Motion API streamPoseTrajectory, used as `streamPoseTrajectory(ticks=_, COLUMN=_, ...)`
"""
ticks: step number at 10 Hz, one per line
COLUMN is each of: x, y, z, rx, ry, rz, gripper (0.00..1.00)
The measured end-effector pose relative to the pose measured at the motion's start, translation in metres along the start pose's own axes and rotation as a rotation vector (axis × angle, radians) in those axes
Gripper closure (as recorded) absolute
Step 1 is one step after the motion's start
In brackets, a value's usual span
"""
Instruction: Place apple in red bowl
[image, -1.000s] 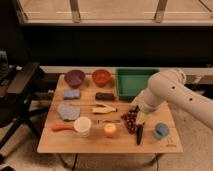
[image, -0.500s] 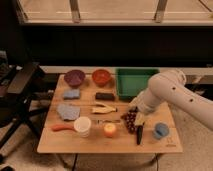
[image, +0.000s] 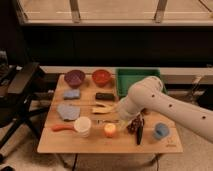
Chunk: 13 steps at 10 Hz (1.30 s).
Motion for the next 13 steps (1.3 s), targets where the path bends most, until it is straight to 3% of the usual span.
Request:
streamPoseTrajectory(ticks=2, x=-0.015, y=-0.001, z=0.027, rx=0.006, ry=-0.045, rz=-0.025, gripper=0.35)
streamPoseTrajectory(ticks=6, x=-0.001, y=-0.006, z=0.060, rx=-0.013, ry=-0.067, rz=0.001, gripper=0.35)
streamPoseTrajectory(ticks=10, x=0.009, y=-0.005, z=0.103, rx=-0.094, ry=-0.064, rz=0.014, gripper=0.35)
streamPoseTrajectory(ticks=13, x=0.014, y=-0.003, z=0.123, rx=-0.144, ry=-0.028, rz=0.018, gripper=0.35)
